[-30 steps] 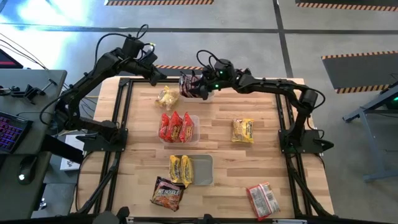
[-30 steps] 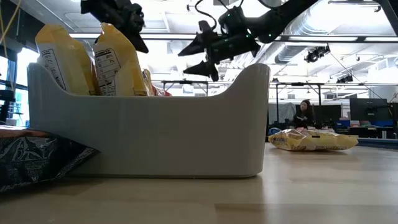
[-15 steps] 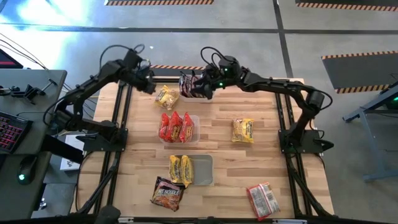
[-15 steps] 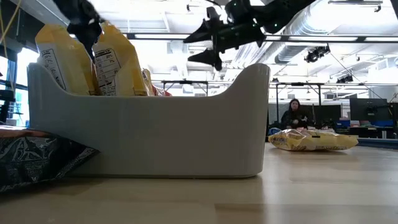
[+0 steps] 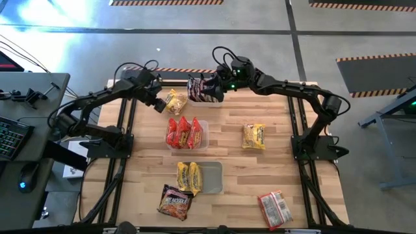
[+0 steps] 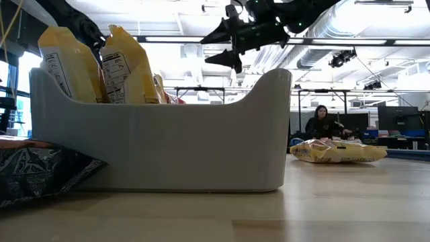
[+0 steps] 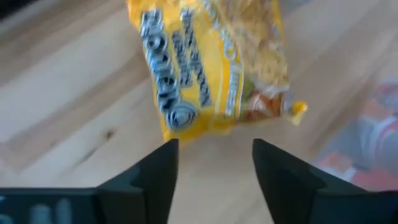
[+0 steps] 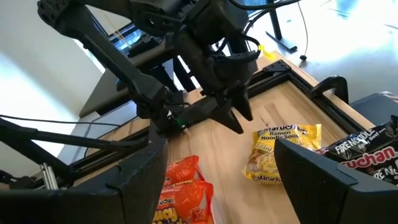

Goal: Sort Maruchan noodles
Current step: Put the yellow noodle pack into the gray bin

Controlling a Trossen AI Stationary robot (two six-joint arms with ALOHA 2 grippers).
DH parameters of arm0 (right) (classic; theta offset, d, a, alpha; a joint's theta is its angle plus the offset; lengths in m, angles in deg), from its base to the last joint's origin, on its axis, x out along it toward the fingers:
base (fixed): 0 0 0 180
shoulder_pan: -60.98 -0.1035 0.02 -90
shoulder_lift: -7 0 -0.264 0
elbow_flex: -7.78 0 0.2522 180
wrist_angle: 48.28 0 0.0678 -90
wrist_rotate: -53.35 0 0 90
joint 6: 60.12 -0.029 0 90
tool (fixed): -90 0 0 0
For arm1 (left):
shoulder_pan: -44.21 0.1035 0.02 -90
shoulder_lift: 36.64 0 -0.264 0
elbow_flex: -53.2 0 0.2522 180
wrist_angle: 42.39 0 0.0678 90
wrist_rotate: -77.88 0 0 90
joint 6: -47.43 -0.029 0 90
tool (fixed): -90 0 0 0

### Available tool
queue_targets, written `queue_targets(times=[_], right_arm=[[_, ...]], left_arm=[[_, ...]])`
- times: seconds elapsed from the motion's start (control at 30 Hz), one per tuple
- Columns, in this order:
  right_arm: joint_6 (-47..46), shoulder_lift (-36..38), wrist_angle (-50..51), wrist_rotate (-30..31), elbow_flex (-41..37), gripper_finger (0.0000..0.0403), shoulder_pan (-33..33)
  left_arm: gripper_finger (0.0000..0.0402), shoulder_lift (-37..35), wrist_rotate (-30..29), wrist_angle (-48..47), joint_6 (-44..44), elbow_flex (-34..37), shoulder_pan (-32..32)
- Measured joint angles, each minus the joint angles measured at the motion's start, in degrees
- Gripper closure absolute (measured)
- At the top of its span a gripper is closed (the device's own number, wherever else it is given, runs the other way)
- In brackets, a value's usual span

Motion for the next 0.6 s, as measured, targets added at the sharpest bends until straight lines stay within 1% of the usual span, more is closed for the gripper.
queue_targets(times=[0.13,0.23,0.37,0.5,0.6], right_arm=[[0.02,0.0,0.01,-0.04,0.0,0.0119,0.0],[-0.04,0.0,0.01,-0.05,0.0,0.0119,0.0],[-0.19,0.0,0.01,-0.06,0.0,0.0119,0.0],[-0.21,0.0,0.01,-0.08,0.0,0.0119,0.0],[-0.68,0.0,0.01,-0.1,0.0,0.0119,0.0]], left_arm=[[0.0173,2.55,0.09,2.31,-0.69,0.22,0.03],[0.0161,5.49,-1.06,2.67,-2.05,0.23,0.03],[0.0158,10.24,-3.98,4.47,-4.12,0.25,0.03],[0.0158,14.02,-3.97,8.66,-4.36,0.25,0.03],[0.0159,15.88,-2.56,10.09,-5.57,0.21,-0.01]])
